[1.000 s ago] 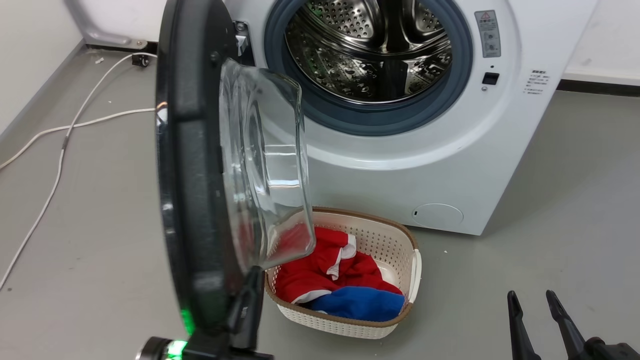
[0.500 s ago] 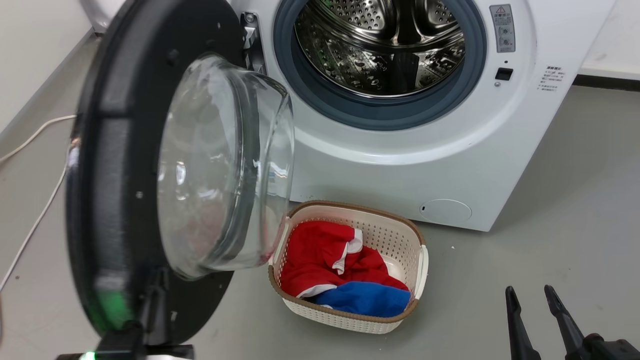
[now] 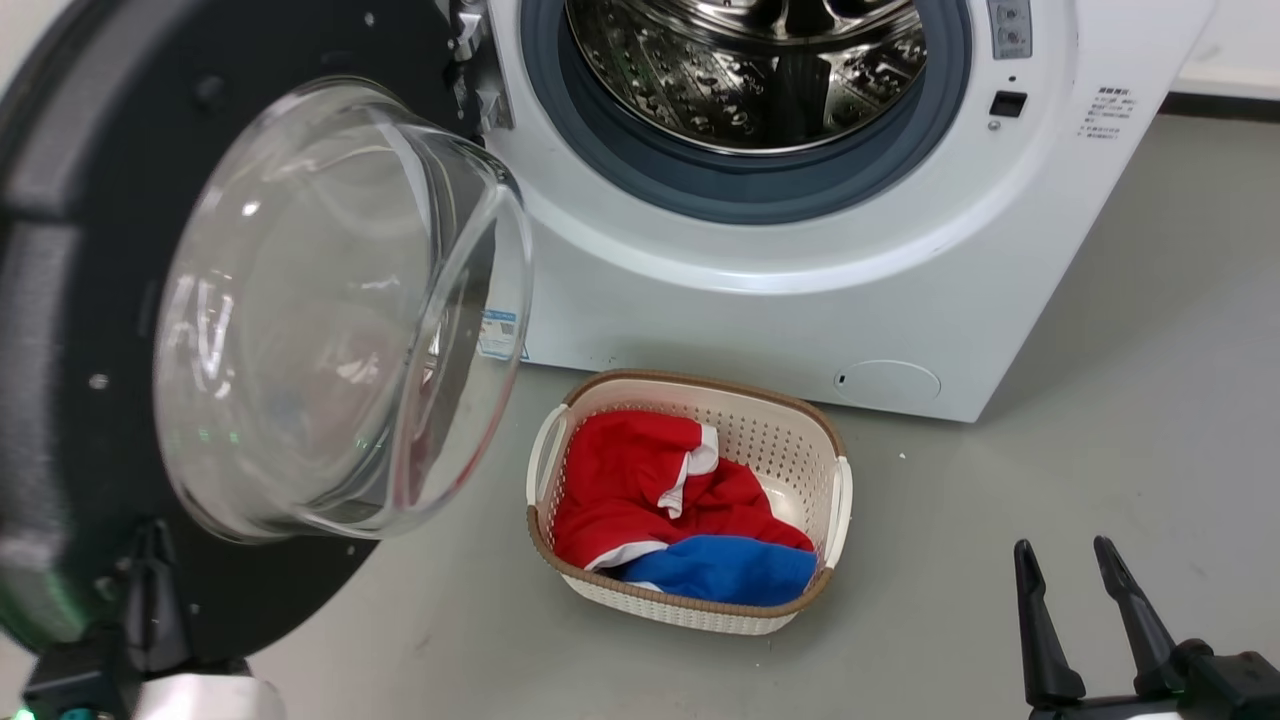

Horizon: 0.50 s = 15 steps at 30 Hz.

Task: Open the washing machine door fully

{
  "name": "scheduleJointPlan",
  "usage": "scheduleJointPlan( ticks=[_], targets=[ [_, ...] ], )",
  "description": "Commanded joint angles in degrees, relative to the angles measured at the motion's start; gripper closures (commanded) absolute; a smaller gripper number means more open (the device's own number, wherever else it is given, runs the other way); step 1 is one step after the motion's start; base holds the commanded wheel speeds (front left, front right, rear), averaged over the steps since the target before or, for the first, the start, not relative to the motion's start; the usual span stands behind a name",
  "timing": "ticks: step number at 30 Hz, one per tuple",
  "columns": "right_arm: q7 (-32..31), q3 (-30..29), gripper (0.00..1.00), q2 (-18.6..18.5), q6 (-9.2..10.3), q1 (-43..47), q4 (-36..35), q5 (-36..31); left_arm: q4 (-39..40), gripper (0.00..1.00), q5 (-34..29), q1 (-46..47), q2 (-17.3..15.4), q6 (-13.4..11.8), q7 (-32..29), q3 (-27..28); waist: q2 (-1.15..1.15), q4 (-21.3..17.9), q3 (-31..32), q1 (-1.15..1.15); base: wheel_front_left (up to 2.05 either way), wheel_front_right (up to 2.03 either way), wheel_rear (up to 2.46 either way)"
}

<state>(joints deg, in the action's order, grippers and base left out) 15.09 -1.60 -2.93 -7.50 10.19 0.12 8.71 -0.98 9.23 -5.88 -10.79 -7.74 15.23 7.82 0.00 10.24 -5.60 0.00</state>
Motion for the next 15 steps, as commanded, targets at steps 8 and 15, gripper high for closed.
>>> scheduleJointPlan(
  ticks=[8,15],
  targets=[
    [0.11,-0.17,0.0,0.1,0.01,-1.93,-0.87,-0.98,-2.18,1.0,1.48,4.17,-1.99,-0.56,-0.13,7.62,0.0,-0.77,-2.64,0.0,0.0,0.0,0.0],
    [0.1,-0.56,0.0,0.1,0.01,-2.94,-1.43,-1.9,-5.82,1.0,2.47,7.42,-3.87,0.76,-0.14,11.83,0.0,-1.08,-5.09,0.0,0.0,0.0,0.0]
  ],
)
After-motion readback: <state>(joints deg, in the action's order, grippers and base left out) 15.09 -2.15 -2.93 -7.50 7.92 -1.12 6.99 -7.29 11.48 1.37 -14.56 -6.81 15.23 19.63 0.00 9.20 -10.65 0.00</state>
